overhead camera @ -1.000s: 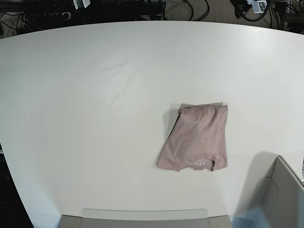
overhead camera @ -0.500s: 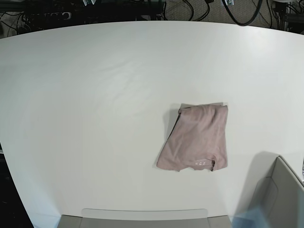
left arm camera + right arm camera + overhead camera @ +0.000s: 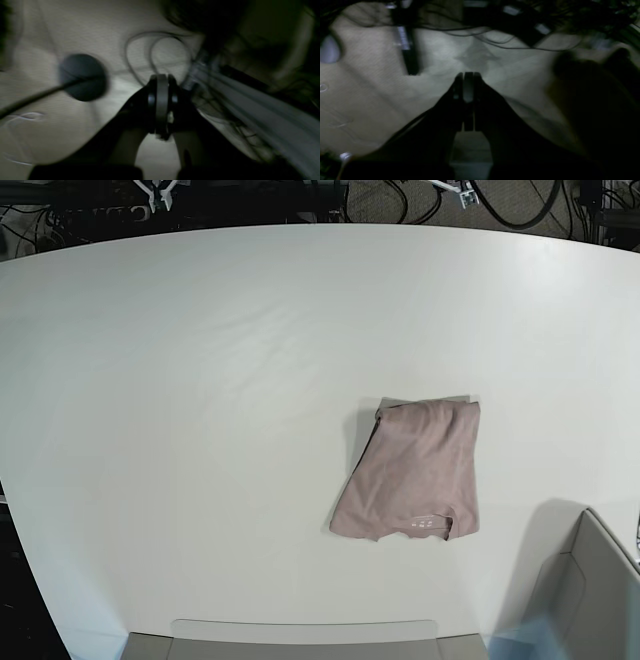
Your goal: Fold the T-shirt properly
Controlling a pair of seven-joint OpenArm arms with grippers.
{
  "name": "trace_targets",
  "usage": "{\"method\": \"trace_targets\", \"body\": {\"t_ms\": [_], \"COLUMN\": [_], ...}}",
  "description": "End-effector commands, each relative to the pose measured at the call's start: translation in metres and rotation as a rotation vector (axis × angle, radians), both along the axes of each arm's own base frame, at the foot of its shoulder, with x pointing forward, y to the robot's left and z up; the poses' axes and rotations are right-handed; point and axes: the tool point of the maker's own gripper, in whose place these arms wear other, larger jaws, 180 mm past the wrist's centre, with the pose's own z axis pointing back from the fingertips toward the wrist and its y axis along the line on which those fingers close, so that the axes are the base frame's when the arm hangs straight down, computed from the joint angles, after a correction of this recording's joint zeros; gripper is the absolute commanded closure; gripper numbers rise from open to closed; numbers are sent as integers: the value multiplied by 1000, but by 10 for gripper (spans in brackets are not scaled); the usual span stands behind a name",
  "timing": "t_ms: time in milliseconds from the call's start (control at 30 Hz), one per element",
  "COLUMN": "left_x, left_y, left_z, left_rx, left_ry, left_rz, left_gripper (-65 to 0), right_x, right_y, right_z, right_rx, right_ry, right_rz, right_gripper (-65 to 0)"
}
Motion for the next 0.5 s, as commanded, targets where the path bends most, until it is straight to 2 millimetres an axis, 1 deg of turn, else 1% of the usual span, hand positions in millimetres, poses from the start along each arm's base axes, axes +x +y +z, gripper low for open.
{"method": "trace_targets", "body": {"t_ms": [0, 67, 100, 133, 167, 200, 233, 300, 367, 467], "left_x": [1, -2, -4, -5, -5, -5, -5, -4, -4, -4], "left_y": [6, 7, 7, 7, 7, 7, 7, 6, 6, 5], "left_z": [1, 0, 0, 0, -1, -1, -1, -1, -1, -1], "left_rx": [27, 41, 45, 46, 46, 45, 45, 45, 45, 44], "left_ry": [2, 29, 39, 45, 50, 50, 50, 48, 48, 48], "left_rz": [-30, -75, -90, -94, -94, -94, -94, -92, -89, -87], "left_gripper": [0, 0, 0, 0, 0, 0, 0, 0, 0, 0], "right_x": [-3, 3, 24, 39, 54, 62, 67, 69, 78, 81], "right_y": [-15, -29, -24, -23, -21, -21, -21, -20, -19, -15], "right_z": [1, 3, 1, 1, 1, 2, 3, 3, 3, 2], "right_rx": [-31, -70, -61, -62, -59, -60, -59, -58, -55, -49], "right_ry": [9, -10, -66, -109, -150, -176, -195, -205, -219, -222], "right_rz": [0, -15, -17, -17, -15, -14, -13, -10, -11, -12], "right_gripper": [0, 0, 0, 0, 0, 0, 0, 0, 0, 0]}}
